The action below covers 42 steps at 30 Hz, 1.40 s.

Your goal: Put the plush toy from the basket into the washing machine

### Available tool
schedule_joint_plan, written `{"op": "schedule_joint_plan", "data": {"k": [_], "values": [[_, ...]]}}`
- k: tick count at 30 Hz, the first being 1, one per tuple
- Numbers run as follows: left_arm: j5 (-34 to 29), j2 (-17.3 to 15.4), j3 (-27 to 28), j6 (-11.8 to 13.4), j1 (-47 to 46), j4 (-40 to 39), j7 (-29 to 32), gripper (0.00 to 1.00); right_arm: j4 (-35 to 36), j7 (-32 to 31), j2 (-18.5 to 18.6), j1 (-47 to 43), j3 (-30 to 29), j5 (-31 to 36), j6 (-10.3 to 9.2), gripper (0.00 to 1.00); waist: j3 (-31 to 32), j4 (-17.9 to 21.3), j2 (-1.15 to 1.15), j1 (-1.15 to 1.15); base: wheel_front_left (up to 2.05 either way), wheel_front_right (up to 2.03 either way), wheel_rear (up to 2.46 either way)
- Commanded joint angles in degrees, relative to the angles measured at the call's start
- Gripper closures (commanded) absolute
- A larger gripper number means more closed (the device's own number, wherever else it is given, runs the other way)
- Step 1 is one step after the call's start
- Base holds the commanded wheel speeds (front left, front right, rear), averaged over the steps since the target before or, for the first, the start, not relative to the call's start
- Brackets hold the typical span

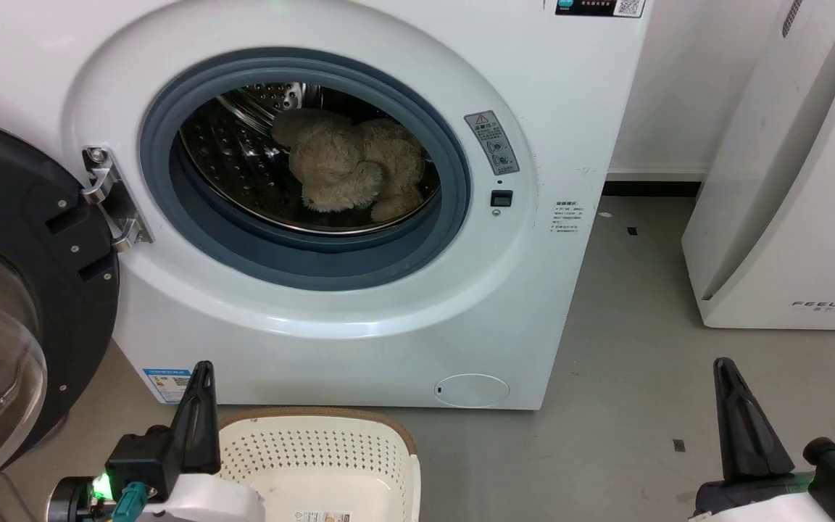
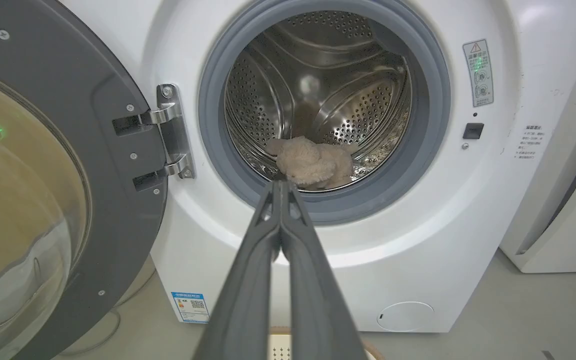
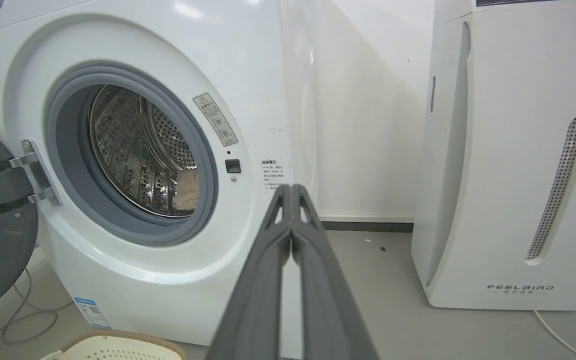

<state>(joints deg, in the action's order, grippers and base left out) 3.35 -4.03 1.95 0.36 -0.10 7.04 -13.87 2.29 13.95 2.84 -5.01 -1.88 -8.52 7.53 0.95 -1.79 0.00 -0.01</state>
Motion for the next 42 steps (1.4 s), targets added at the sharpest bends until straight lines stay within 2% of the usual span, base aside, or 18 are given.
{"op": "schedule_joint_plan", "data": {"k": [1,42], "values": [[-0.2,0.1,-0.1,0.0,0.0,-0.4,0.3,1.00,-0.1,-0.3,0.0,0.3,0.0,0.6,0.00,1.00,0.0,0.0,0.00,0.01,0.00,0.00,0.00],[-1.3,0.5,-0.8,-0.1,0.0,-2.7,5.1,1.00,-0.9,-5.1,0.0,2.0,0.7,3.4,-0.02,1.00,-0.3,0.6,0.00,0.01,0.00,0.00,0.00]]}}
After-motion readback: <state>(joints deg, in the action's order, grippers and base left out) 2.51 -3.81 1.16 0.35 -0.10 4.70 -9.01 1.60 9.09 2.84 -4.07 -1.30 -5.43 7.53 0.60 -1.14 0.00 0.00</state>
